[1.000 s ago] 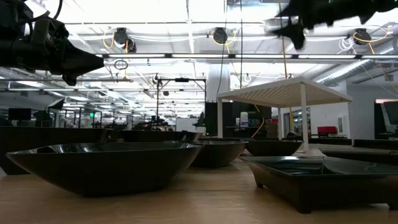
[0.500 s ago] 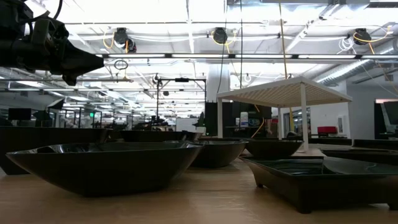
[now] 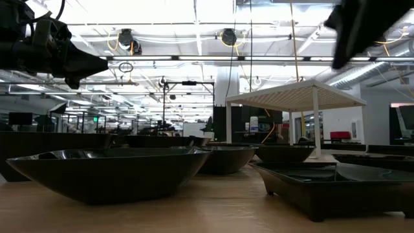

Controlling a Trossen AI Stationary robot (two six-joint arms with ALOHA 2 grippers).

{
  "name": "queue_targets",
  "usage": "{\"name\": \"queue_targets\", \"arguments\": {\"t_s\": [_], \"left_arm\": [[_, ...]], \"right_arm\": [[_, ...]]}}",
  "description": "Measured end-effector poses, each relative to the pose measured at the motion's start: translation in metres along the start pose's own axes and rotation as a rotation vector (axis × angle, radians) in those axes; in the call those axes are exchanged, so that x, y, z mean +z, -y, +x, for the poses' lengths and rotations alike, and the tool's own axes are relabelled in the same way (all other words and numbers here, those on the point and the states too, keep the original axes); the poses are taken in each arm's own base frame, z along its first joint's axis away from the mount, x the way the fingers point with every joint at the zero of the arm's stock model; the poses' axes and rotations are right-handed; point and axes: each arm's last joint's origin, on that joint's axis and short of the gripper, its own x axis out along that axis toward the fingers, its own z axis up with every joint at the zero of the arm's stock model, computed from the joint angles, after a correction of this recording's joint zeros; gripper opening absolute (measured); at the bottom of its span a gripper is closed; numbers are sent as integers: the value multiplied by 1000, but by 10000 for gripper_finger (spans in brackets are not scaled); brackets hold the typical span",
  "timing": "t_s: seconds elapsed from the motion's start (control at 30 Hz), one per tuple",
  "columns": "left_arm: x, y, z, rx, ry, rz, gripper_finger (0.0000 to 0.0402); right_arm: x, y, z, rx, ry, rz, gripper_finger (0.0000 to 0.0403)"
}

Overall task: Pick & Place Mini shaped plates
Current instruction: Stack the black square plate on top of the black square plate on the shelf

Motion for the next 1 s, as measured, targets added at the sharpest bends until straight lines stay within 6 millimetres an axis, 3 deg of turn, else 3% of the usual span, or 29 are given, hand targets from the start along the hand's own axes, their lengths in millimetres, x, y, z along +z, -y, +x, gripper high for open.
{"name": "queue_targets", "arguments": {"t_s": [0.57, 1.0], "left_arm": [[0, 0, 0, 0, 0, 0, 77], [0, 0, 0, 0, 0, 0, 76]], "right_arm": [[-34, 22, 56, -17, -57, 101, 171], [-42, 26, 69, 19, -29, 123, 171]]}}
